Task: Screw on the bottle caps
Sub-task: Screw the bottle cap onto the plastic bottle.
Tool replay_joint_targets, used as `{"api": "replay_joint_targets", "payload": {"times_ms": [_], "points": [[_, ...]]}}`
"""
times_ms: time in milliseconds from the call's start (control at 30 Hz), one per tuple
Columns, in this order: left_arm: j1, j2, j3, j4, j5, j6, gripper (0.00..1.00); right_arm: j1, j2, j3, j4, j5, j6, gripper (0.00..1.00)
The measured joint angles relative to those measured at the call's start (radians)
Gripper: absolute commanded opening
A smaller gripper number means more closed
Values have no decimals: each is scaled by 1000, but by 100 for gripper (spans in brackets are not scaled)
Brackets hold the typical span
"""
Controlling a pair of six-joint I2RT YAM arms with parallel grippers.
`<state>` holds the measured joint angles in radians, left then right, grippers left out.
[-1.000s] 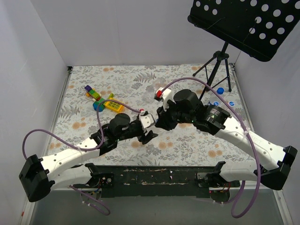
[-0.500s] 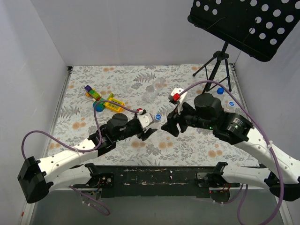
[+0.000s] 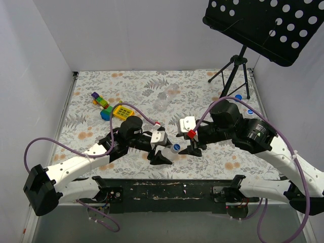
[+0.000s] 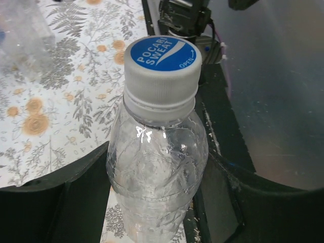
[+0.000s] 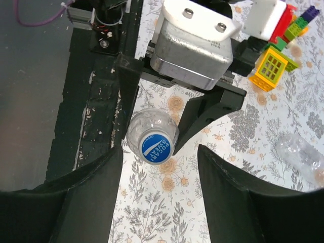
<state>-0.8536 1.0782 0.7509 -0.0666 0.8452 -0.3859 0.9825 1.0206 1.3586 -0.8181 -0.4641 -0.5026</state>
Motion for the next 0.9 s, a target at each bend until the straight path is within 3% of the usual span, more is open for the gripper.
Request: {"api": "replay_joint_targets", "payload": {"times_ms": [400,467,667,833,900], "points": [[1,1,0,-24,99,6,0,0,110,68,-118,-124,-140,55],[1,1,0,-26,102,6,0,0,120,68,-127,-128,-146,49],[1,1,0,-41,98,13,0,0,143,68,-133,-139,-150,16],[-1,-10,0,-53,11,11,0,-1,150,68,-116,-83,-68,1],[-3,-27,-4,-52,-76,5,0,-2,153,68,-86,-16,19,1]]}}
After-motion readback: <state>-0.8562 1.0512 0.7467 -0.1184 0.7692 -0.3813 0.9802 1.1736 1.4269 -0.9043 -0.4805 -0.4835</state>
